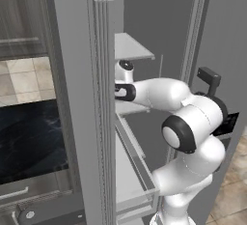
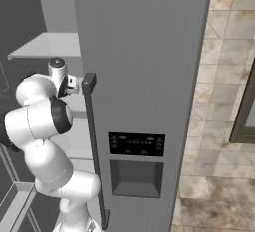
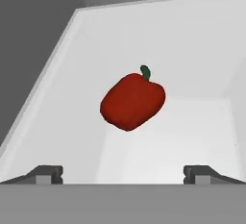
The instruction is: Take the cheese, fish, and bell pepper from the fridge and place them on the plate on the dining counter to create an appetizer plate.
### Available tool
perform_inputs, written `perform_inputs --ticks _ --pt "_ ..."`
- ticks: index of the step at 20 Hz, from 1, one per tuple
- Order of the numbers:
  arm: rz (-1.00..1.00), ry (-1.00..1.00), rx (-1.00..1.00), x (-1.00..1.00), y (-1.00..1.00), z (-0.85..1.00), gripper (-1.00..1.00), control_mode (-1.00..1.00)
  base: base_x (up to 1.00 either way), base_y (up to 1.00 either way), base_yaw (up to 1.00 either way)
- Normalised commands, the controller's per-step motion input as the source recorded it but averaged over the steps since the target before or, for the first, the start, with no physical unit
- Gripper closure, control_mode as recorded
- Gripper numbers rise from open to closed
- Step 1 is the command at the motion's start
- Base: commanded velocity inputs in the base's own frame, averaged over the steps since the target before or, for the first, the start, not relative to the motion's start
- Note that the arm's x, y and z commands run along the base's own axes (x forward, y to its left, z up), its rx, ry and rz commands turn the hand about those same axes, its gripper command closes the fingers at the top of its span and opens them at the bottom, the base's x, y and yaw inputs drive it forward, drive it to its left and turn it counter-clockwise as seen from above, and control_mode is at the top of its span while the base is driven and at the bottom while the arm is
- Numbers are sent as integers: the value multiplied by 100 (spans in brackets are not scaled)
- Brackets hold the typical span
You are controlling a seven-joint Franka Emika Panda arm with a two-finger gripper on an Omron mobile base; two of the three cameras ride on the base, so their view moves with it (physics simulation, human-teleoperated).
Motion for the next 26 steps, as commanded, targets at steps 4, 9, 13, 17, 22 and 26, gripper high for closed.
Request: perform_inputs --ticks 4,9,13,17,22,26 --pt "-17 0 0 1 35 -14 -100 -100 0 0 0" --pt "-20 0 0 7 20 -3 -100 -100 0 0 0" --pt "-22 0 0 26 2 0 -100 -100 0 0 0" --pt "-21 0 0 31 0 0 -100 -100 0 0 0" --pt "-17 0 0 28 0 -8 -100 -100 0 0 0" --pt "-12 0 0 24 0 -19 -100 -100 0 0 0"
